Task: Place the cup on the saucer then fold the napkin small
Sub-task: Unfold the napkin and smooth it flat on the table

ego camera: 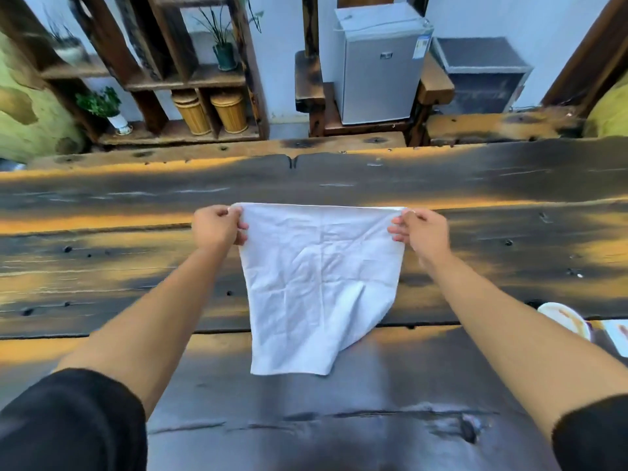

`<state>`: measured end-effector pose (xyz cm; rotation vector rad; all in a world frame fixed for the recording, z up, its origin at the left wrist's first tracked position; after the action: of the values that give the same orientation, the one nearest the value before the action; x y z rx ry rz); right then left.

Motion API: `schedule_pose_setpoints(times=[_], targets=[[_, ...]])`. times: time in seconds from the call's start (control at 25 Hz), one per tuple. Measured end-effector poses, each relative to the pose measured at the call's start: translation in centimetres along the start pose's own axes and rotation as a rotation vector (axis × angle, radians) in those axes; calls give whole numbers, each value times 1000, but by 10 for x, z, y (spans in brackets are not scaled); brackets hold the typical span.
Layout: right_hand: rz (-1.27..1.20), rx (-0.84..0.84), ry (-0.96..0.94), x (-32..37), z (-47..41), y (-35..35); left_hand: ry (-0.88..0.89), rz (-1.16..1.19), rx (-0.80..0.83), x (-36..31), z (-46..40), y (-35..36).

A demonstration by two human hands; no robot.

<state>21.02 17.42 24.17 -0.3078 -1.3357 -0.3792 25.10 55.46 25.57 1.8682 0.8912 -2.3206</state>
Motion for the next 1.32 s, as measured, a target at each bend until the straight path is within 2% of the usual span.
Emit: schedule_pose_setpoints(times=[0.12,0.2,0.28,0.4,0.6,0.8,1.0,1.16,1.32], targets=[[-143,23,-111,72,-16,8,63,292,3,-72,-23,-15],[-307,49,-117,106,-14,8,75,423,6,-100,-25,-31],[-418,74,-108,122,-4,4,68,519,23,-109,-14,-47],[-351,97,-100,105,18,-9,48,528,78,-82,10,-65],[-149,99,56,9,68,-40,-148,403,161,38,67,-72],[31,68,345,-106,128,-77,-464,170,221,168,129,-67],[252,33,593,-198,190,-109,-689,-62,315,257,191,-65],[393,-1,675,-242,224,-128,-716,-219,342,301,229,-67],[554,-69,690,-266,244,-144,-618,-455,377,323,253,-72]])
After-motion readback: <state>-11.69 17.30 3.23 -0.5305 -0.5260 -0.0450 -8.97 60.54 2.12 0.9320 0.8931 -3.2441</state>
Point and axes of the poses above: each hand's wrist, its own z-axis away from the middle knuckle, its own y-axis out of the palm, x = y × z, the point moved 2 cm from there along -z, towards the middle knuckle, and after that the axes turned 2 degrees about -x, right-handed, at the moved point
